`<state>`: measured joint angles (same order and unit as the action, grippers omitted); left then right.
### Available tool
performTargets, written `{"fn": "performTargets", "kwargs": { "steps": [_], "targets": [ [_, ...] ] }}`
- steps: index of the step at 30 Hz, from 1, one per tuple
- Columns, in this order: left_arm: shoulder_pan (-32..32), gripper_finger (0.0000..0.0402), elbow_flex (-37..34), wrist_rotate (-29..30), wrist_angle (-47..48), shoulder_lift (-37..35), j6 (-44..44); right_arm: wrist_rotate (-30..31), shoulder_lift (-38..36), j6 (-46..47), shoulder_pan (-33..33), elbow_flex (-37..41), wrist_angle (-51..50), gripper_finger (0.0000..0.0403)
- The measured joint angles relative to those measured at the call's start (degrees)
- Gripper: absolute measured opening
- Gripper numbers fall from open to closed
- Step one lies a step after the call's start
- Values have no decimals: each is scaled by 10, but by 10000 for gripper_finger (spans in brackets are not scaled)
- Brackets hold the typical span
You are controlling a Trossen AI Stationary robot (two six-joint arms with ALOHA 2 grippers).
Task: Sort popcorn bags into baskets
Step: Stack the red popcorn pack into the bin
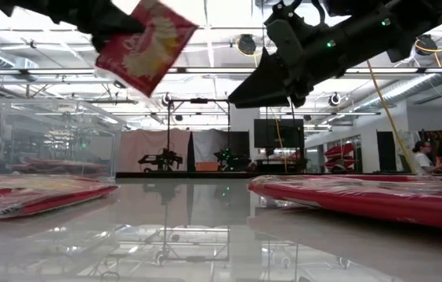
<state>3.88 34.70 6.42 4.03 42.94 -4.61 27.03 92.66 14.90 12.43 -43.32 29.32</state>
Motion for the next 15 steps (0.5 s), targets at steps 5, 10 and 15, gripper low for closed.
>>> {"fn": "performTargets", "kwargs": {
  "steps": [5, 10, 15],
  "targets": [
    [78, 26, 0, 11, 80, -94, 3, 0, 0, 10, 17, 7, 0, 143],
    [158, 31, 0, 12, 148, -158, 1, 0, 0, 18, 31, 10, 3, 143],
    [237, 17, 0, 33, 187, -189, 11, 0, 0, 8, 39, 10, 25, 143]
  ]
}}
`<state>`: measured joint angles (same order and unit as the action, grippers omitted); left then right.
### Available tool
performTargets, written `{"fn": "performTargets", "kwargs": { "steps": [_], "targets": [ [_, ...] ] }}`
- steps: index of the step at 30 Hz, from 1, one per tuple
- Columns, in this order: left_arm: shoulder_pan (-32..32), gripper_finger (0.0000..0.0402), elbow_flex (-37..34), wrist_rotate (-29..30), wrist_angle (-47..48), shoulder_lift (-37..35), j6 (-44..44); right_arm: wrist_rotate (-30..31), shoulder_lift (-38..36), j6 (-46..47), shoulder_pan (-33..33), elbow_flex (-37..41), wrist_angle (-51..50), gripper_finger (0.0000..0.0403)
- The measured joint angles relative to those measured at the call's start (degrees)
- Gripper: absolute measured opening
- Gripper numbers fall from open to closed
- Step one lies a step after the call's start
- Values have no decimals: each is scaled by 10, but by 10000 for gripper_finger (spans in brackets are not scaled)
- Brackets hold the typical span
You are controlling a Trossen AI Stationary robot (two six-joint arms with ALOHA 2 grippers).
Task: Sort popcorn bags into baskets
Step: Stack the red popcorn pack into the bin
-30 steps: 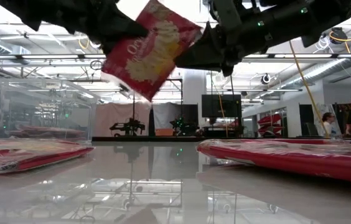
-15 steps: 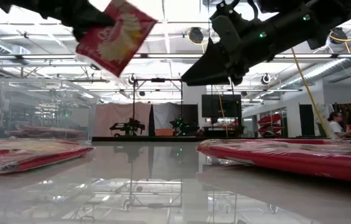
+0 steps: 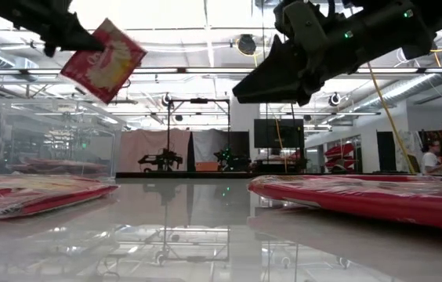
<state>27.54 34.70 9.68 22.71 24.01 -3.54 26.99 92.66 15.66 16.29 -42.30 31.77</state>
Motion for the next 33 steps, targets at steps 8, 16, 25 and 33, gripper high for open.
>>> {"fn": "performTargets", "kwargs": {
  "steps": [8, 16, 25, 33],
  "targets": [
    [104, 40, 0, 88, 72, 19, -30, 0, 0, 1, 0, 0, 3, 143],
    [142, 18, -1, 70, 118, 81, -117, 0, 0, -2, 0, 0, 1, 143],
    [142, 56, -29, 69, 107, 150, -182, 0, 0, -4, 1, 0, -7, 143],
    [142, 35, -31, 76, 96, 157, -187, 0, 0, 0, 3, 0, -6, 143]
  ]
}}
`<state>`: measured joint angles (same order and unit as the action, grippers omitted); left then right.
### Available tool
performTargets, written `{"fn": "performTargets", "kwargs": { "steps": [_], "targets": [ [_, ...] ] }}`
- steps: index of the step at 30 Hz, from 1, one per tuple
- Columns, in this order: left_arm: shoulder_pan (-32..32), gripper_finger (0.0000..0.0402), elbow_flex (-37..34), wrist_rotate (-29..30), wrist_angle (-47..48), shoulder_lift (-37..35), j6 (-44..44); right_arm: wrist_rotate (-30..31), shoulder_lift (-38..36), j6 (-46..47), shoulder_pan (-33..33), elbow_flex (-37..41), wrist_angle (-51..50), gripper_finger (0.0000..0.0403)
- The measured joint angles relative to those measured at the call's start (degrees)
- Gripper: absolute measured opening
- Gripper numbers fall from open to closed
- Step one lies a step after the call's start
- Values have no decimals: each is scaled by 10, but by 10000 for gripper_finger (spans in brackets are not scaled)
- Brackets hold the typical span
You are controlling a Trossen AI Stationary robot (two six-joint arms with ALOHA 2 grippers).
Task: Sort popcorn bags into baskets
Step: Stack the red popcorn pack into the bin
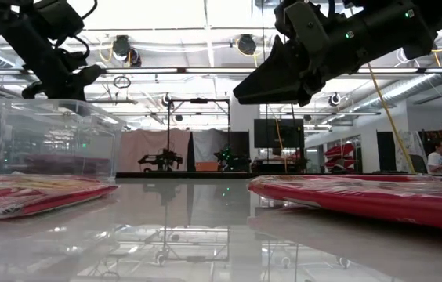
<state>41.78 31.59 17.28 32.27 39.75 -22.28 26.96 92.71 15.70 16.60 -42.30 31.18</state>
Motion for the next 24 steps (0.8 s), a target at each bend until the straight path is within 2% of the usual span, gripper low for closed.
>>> {"fn": "performTargets", "kwargs": {
  "steps": [6, 13, 19, 24],
  "targets": [
    [0, 35, 0, 4, 0, -1, 22, 0, 0, 1, 4, 0, -2, 143],
    [-26, 35, 0, -127, -50, -43, 100, 0, 0, 1, 8, 0, -4, 143],
    [-104, 35, 0, -180, -71, -105, 110, 0, 0, 19, 8, 0, -7, 143],
    [-214, 35, -18, -188, -84, -133, 100, -2, 0, 82, 8, 0, -32, 143]
  ]
}}
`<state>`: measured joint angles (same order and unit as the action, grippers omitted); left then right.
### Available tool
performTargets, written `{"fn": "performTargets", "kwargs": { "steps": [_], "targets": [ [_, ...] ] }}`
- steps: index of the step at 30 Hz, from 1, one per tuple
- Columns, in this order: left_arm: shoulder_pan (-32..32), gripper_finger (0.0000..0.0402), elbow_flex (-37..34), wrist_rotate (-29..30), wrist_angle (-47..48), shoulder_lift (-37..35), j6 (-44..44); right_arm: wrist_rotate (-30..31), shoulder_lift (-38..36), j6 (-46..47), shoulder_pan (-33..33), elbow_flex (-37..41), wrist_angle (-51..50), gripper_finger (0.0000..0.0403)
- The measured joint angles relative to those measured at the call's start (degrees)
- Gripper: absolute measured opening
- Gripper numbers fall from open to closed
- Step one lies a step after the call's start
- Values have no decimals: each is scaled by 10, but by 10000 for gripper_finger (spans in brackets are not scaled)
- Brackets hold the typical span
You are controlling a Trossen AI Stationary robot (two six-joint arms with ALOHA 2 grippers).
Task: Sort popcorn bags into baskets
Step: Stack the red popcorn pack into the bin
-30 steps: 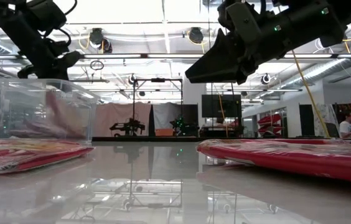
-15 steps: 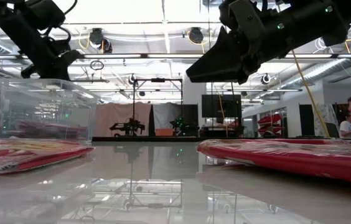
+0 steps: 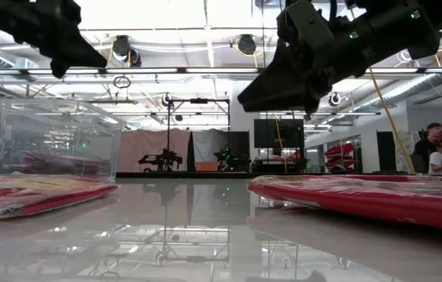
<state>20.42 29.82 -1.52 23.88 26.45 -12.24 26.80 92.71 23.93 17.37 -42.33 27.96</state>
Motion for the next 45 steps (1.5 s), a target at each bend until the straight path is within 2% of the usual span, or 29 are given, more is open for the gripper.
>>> {"fn": "performTargets", "kwargs": {
  "steps": [3, 10, 15, 19, 24, 33, 36, 41, 45],
  "targets": [
    [-70, 35, -36, 9, -48, -3, 6, -8, 0, 51, 1, 0, -26, 143],
    [-224, 35, -103, 65, -251, 16, 31, -44, 0, 122, 17, 0, -45, 143],
    [-322, 35, -103, 158, -277, 60, 50, -23, 0, 127, 48, 0, -57, 143],
    [-375, 35, -104, 213, -305, 104, 61, 8, -14, 128, 56, 0, -123, 143],
    [-401, 35, -104, 250, -337, 151, 73, 48, -54, 147, 45, 0, -240, 143],
    [-401, 35, -104, 262, -362, 206, 60, 43, -121, 169, 3, 0, -440, 143],
    [-400, 35, -104, 262, -362, 223, 50, 30, -142, 211, 1, 0, -509, 143],
    [-400, 35, -104, 262, -392, 254, 45, 29, -168, 338, 1, 0, -652, 146],
    [-400, 35, -104, 262, -432, 278, 47, -1, -172, 339, -1, 0, -678, 169]
  ]
}}
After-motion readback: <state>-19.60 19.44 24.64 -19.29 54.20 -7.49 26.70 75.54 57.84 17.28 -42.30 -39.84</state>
